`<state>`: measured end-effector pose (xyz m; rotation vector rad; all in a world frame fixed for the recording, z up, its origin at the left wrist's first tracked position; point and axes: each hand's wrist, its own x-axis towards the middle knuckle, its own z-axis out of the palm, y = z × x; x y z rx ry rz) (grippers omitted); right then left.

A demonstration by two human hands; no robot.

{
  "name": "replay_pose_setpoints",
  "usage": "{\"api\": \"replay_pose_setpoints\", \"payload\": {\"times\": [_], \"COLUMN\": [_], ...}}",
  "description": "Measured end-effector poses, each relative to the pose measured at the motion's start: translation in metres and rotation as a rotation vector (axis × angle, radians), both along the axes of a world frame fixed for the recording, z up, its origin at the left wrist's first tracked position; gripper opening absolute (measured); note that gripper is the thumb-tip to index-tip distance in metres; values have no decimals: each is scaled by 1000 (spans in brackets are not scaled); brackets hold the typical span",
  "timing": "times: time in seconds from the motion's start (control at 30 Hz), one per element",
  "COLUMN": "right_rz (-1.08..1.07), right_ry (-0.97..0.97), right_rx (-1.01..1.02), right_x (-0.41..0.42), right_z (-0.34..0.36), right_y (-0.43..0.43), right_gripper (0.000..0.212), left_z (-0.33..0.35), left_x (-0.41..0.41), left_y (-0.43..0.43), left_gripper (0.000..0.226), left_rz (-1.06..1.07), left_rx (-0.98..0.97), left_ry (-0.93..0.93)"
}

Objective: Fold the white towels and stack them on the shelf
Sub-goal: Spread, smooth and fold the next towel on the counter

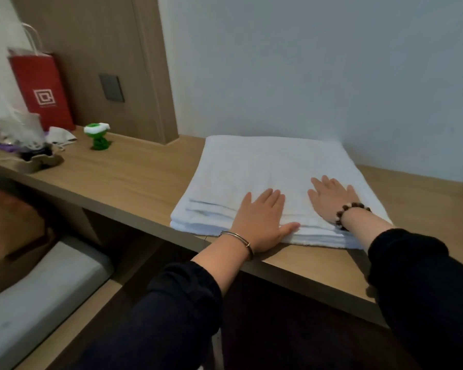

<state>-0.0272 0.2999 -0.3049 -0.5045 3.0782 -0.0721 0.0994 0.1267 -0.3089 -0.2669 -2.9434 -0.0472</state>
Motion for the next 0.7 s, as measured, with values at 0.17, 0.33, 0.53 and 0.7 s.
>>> {"api": "replay_pose_setpoints", "payload": {"times": [0.17, 0.33, 0.53, 0.7], "right_rz": [-182, -30, 508, 586], "right_ry": [-47, -53, 72, 38], "right_rx": [17, -27, -76, -72], "right_x": [16, 51, 96, 102], "right_z": [0, 4, -1, -3], "right_y": [-14, -75, -157, -169], "right_gripper": [56, 59, 59, 86], "left_z": [-1, -15, -21, -29], "left_x": [34, 68, 82, 90], "left_y": [-79, -138, -169, -184], "left_gripper": [66, 66, 68, 62], "left_rz": [205, 202, 231, 222], "left_rx": [-20, 162, 467, 451], "left_ry": [31, 74, 41, 98]}}
